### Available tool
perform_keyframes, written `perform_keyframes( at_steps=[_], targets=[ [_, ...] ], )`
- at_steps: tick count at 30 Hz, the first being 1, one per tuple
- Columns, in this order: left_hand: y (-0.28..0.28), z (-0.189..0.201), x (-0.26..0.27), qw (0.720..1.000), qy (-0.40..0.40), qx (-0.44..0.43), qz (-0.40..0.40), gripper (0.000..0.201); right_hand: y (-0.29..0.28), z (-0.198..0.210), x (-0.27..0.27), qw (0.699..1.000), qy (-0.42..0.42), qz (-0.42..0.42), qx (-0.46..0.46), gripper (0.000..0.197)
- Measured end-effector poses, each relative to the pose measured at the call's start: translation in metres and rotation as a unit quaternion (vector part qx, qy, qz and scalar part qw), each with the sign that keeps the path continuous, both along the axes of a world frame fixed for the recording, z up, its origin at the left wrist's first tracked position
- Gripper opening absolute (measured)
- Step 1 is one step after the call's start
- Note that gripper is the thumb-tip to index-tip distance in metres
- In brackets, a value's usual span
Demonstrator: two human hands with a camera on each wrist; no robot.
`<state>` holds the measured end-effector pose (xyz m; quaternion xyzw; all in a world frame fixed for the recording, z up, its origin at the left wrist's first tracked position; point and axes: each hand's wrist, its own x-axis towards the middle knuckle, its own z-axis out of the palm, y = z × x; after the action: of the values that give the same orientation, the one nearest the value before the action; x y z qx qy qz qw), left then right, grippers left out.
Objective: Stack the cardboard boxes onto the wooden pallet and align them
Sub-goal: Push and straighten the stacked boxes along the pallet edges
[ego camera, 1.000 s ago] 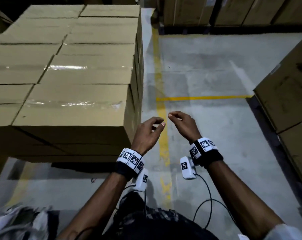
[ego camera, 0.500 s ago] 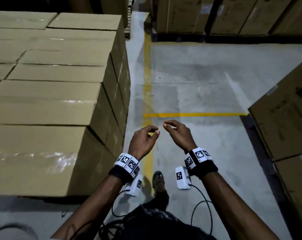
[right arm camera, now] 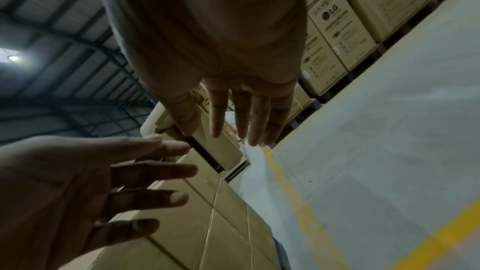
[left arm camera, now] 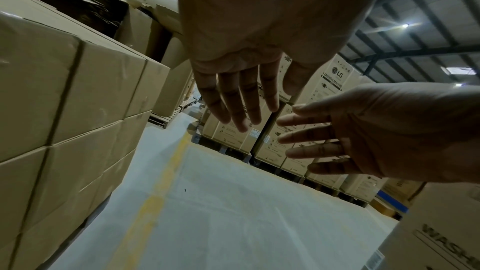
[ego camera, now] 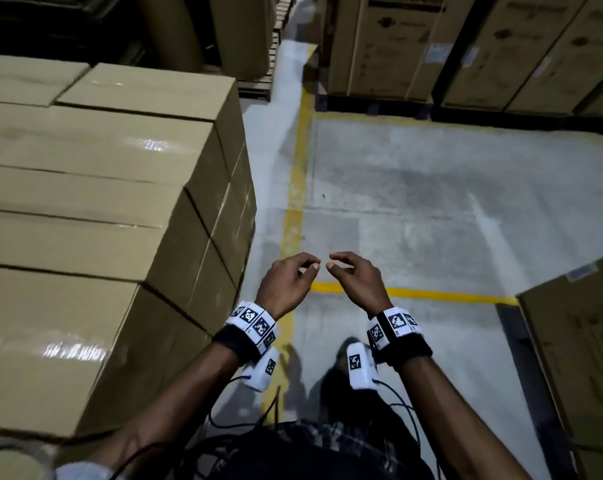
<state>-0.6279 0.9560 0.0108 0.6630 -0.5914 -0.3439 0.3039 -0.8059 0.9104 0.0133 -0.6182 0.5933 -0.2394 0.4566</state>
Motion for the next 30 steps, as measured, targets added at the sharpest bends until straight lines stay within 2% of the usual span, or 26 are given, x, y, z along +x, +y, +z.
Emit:
perform_keyframes(
  at_steps=[3, 6, 9, 14, 19, 24, 30],
  targets=[
    [-0.092, -0.013, -0.001, 1.000, -0.015, 0.007, 0.010, 0.038, -0.101, -0.012, -0.003, 1.000, 0.001, 0.013, 0.014, 0.025],
    [-0.185, -0.016, -0.004, 0.999, -0.019, 0.023, 0.019, 0.028, -0.202, -0.014, -0.008, 1.000, 0.002, 0.009, 0.018, 0.030],
    [-0.276, -0.009, -0.010, 0.998, -0.025, 0.040, 0.037, 0.023, -0.302, -0.006, -0.013, 1.000, -0.005, 0.004, 0.027, 0.030],
    [-0.411, 0.010, -0.006, 0.996, -0.028, 0.022, 0.081, 0.022, -0.453, 0.004, 0.002, 0.999, -0.014, 0.024, 0.019, 0.028],
    [-0.526, 0.011, 0.011, 0.987, 0.024, 0.033, 0.155, 0.023, -0.571, 0.008, 0.033, 0.996, -0.003, 0.078, 0.030, 0.026],
    [-0.660, -0.008, 0.035, 0.970, 0.098, 0.042, 0.217, 0.024, -0.710, -0.003, 0.065, 0.990, 0.035, 0.134, 0.033, 0.030],
    [-0.838, -0.021, 0.106, 0.961, 0.105, 0.036, 0.254, 0.025, -0.899, 0.000, 0.138, 0.984, 0.071, 0.164, 0.011, 0.024]
  ],
)
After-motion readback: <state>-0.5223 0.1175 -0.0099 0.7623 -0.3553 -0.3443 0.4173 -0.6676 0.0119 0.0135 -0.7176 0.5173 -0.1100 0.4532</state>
